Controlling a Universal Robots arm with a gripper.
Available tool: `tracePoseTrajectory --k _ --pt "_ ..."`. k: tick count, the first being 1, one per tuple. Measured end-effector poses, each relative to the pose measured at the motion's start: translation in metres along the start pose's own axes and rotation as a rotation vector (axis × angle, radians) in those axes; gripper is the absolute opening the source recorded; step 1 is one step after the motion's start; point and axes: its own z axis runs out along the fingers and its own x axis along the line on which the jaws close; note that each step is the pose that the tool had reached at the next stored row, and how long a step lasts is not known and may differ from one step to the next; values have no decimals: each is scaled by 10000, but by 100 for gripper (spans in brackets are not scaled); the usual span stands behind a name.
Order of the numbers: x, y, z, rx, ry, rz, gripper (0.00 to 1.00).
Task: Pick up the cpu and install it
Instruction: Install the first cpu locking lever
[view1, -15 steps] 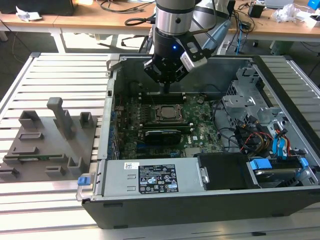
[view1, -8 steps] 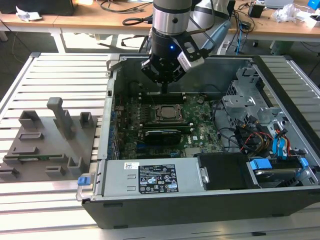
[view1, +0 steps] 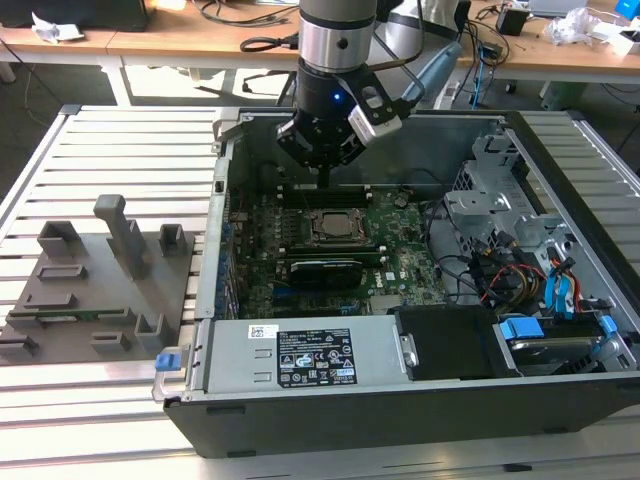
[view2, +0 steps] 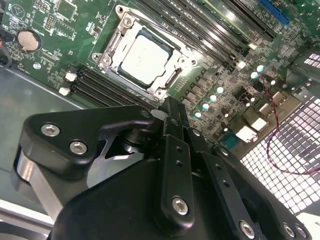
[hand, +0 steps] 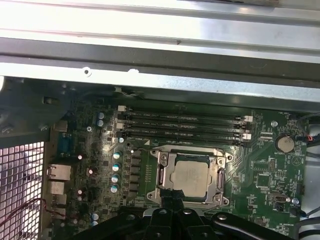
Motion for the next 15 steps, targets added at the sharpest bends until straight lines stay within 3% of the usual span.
tracePoseTrajectory --k 4,8,11,15 --pt "95 37 25 0 -2 0 11" --pt "163 131 50 4 -1 2 11" --pt "285 223 65 4 -1 0 11" --pt "388 308 83 3 -2 0 11"
